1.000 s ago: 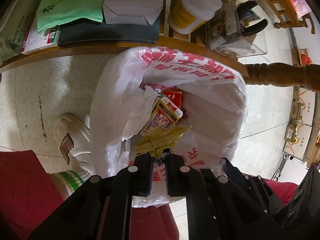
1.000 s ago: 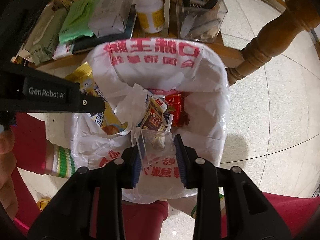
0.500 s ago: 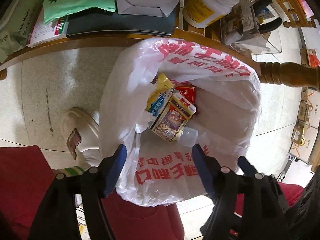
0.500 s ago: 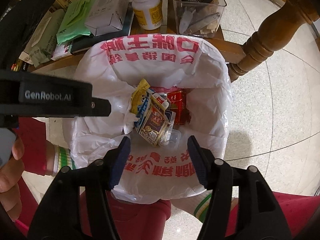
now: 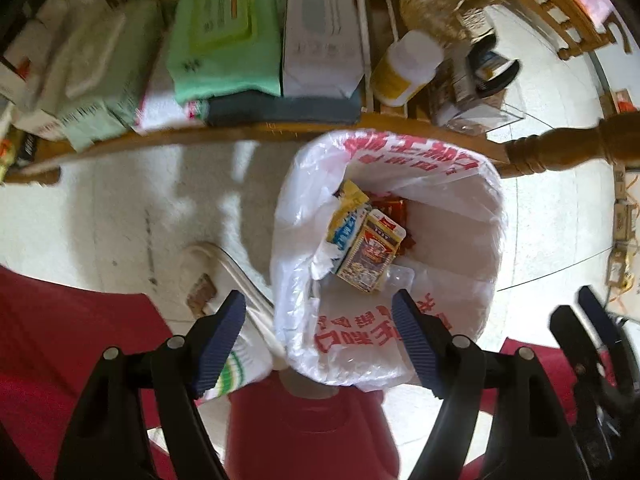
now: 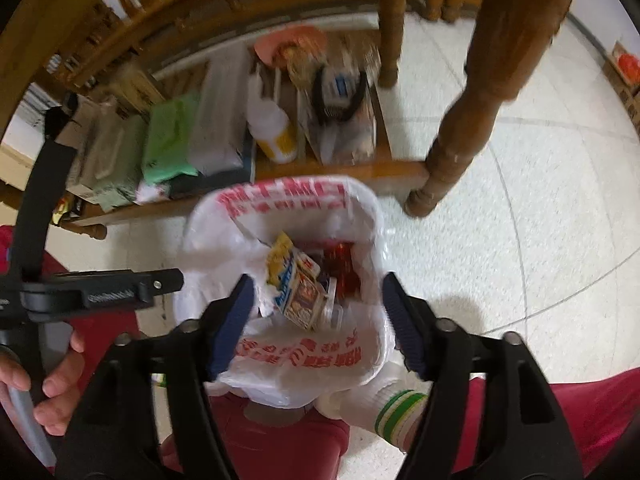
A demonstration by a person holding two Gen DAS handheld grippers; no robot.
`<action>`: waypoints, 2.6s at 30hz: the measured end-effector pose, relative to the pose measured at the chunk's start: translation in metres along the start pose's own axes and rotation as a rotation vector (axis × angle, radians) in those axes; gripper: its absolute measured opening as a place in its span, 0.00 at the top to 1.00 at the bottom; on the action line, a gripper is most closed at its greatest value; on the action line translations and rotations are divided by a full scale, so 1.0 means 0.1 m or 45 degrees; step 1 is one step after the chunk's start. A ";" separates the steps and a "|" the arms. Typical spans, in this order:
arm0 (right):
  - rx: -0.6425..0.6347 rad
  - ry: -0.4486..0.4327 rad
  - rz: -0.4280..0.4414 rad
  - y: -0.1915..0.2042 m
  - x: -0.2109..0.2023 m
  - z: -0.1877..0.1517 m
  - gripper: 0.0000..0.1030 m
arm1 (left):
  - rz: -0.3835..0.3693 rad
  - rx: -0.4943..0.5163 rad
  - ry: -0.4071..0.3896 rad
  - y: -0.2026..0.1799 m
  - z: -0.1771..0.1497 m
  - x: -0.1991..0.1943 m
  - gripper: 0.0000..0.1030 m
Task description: Collect trash
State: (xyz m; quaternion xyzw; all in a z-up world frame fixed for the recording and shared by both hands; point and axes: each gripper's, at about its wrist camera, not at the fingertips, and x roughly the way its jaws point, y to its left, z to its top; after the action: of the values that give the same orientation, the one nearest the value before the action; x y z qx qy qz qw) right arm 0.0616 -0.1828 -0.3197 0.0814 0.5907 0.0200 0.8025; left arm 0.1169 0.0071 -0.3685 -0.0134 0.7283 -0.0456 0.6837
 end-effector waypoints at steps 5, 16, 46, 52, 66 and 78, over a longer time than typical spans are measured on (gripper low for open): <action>-0.086 -0.135 0.026 0.26 -0.52 -0.09 0.25 | 0.100 0.042 -0.202 -0.02 -0.25 -0.50 0.27; -0.144 -0.607 -0.012 0.52 -1.97 -0.19 0.08 | 0.238 0.054 -0.776 -0.19 -0.86 -1.97 0.13; -0.124 -1.305 -0.220 0.80 -3.95 -0.86 0.07 | 0.148 0.006 -1.495 -0.31 -2.09 -3.95 0.08; -0.124 -1.306 -0.225 0.83 -3.99 -0.88 0.07 | 0.135 -0.006 -1.498 -0.28 -2.12 -3.97 0.08; -0.125 -1.306 -0.221 0.88 -4.01 -0.90 0.07 | 0.148 -0.010 -1.506 -0.24 -2.16 -3.99 0.08; -0.115 -1.297 -0.214 0.89 -4.02 -0.91 0.07 | 0.159 -0.011 -1.501 -0.26 -2.16 -3.99 0.08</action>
State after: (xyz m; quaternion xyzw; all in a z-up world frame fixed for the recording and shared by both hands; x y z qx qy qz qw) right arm -0.1399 -0.1372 0.0474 -0.0017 0.1283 -0.0610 0.9898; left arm -0.0741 0.0240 0.0436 0.0035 0.2253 0.0127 0.9742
